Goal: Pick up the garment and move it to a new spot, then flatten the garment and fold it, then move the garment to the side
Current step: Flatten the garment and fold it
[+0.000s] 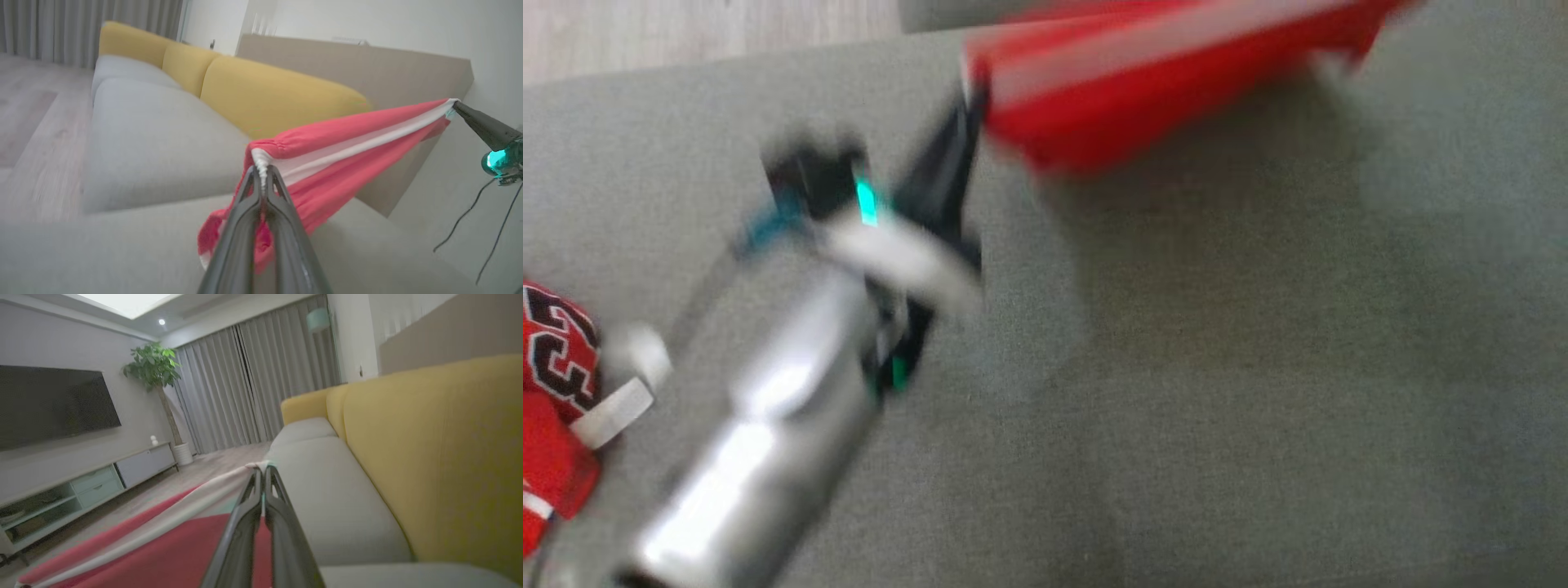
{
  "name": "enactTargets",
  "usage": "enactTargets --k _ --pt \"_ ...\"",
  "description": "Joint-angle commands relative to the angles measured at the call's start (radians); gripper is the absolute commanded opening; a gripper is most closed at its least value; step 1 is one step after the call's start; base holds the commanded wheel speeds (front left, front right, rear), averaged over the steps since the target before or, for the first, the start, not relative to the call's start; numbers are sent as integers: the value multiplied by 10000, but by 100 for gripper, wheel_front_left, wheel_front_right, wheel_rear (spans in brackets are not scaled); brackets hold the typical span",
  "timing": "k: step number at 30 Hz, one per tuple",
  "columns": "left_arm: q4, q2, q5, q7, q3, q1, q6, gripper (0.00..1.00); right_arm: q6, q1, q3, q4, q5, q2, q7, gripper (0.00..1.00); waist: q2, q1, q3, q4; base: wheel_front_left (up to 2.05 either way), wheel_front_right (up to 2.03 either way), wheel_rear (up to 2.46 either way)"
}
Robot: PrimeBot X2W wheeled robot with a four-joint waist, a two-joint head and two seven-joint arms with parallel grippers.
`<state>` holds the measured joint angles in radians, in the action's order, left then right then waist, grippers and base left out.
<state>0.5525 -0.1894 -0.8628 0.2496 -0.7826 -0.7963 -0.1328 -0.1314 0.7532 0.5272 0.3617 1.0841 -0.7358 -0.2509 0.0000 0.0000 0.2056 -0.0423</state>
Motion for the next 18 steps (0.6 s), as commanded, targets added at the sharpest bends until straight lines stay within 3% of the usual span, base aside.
enactTargets --k 1,10,18 --pt "-360 -422 285 116 433 208 24 0 7 -661 -175 -208 90 -342 -105 0 0 0 -254 65 0 0 0" --pt "-1372 -396 1949 120 127 4770 242 0 7 -5367 -577 -775 372 -150 -106 0 0 0 -1297 104 0 0 0" --pt "-2666 -732 1954 47 20 7147 832 0 7 -8845 -2102 -2167 374 -246 -23 0 0 0 -1716 202 0 0 0"
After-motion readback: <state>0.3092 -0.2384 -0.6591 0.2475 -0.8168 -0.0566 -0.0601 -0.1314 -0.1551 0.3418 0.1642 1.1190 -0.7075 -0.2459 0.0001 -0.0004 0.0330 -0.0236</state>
